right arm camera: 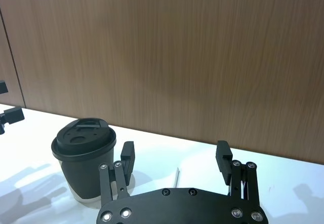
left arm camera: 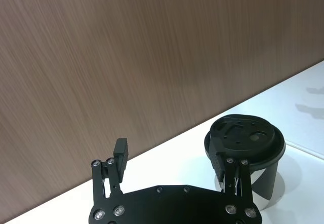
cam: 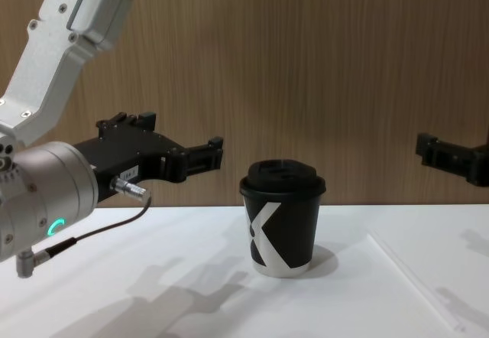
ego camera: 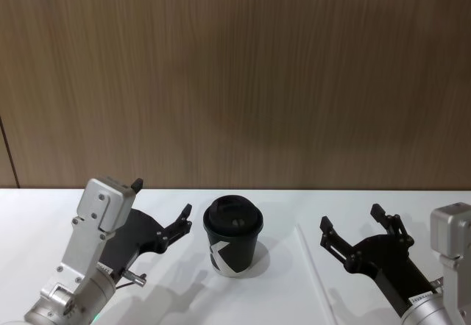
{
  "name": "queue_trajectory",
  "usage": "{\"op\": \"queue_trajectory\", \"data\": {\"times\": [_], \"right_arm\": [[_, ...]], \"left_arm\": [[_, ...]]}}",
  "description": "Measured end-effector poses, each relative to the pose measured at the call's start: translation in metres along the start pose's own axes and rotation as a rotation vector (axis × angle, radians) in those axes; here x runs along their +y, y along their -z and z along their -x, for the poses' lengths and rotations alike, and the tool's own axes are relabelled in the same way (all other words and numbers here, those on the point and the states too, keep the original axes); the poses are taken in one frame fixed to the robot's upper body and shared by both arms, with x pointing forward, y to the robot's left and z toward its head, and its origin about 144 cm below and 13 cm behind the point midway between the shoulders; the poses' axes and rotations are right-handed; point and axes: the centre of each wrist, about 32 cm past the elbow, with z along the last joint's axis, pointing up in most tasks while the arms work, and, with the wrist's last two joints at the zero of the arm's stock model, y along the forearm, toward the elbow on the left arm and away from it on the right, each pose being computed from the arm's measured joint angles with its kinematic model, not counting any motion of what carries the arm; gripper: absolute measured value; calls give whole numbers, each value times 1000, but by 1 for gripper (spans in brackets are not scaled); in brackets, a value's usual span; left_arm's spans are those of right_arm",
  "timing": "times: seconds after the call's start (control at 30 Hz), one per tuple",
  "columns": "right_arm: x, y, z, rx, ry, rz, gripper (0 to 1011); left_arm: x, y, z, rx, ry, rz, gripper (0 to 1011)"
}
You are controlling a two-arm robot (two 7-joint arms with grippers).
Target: Pick up the straw with one hand, pass it to the other hand, and insert it into the cup.
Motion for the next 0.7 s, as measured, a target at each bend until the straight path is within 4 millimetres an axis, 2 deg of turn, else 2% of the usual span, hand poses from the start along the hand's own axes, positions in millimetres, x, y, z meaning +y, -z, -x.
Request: {"op": "queue_trajectory", "data": {"times": [0.7], "right_arm": [[0,0,0,0,0,0,1001]], "left_arm": [[0,0,0,0,0,0,1003]]}}
